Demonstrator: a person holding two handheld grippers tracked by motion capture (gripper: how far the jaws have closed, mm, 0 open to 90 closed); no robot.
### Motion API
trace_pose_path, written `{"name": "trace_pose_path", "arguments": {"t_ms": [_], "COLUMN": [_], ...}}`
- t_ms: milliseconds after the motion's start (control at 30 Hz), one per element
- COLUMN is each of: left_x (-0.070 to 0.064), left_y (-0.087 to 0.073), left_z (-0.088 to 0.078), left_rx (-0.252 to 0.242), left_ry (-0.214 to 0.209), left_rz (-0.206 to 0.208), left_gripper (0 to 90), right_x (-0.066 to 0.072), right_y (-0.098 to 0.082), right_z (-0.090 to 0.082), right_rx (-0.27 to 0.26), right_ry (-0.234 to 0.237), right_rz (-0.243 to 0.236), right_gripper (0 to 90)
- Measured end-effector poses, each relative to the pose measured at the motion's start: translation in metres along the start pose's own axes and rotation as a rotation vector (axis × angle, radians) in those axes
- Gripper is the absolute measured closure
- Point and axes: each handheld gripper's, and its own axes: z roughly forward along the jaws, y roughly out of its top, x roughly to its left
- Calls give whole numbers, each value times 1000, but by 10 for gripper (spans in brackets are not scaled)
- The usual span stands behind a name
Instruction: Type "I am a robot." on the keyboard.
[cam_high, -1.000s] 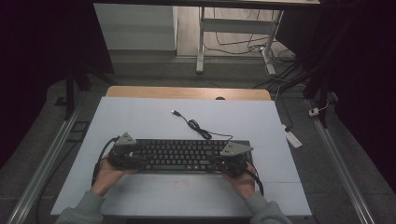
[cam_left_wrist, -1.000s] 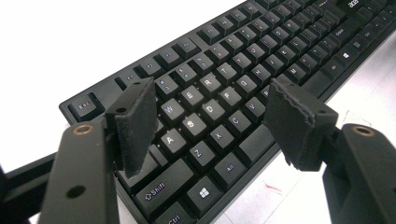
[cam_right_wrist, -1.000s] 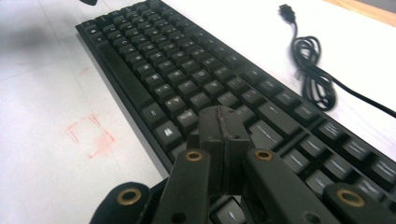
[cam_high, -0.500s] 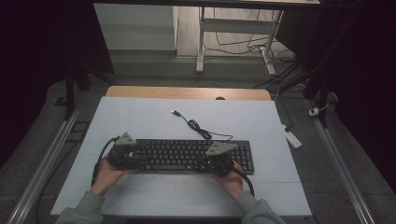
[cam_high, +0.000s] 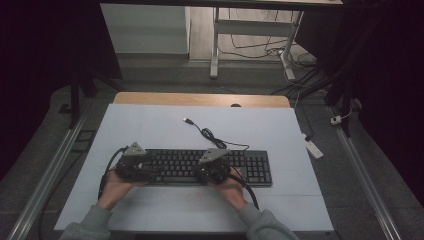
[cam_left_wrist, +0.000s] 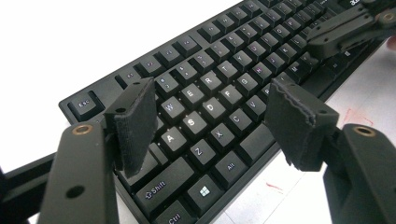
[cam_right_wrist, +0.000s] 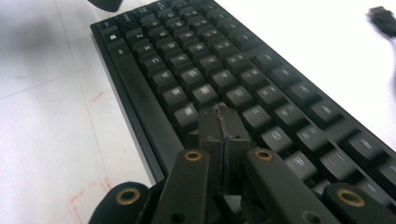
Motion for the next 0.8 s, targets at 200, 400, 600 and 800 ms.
{"name": "trace_pose_path", "arguments": {"t_ms": [200, 400, 600, 800], "left_x": [0, 0, 0, 0], "left_y": [0, 0, 0, 0], "left_z": [0, -1, -1, -1], "left_rx": [-2, -2, -1, -1], "left_ry": [0, 1, 2, 2], "left_rz": [1, 3, 4, 5], "left_gripper": [339, 339, 339, 339], "right_x": [3, 3, 4, 4], "right_y": [4, 3, 3, 3], "right_z": [8, 12, 13, 15], "right_rx": [23, 43, 47, 54], "right_ry": [7, 7, -3, -10], "right_rz": [-7, -16, -16, -18], "right_gripper": [893, 893, 894, 897]}}
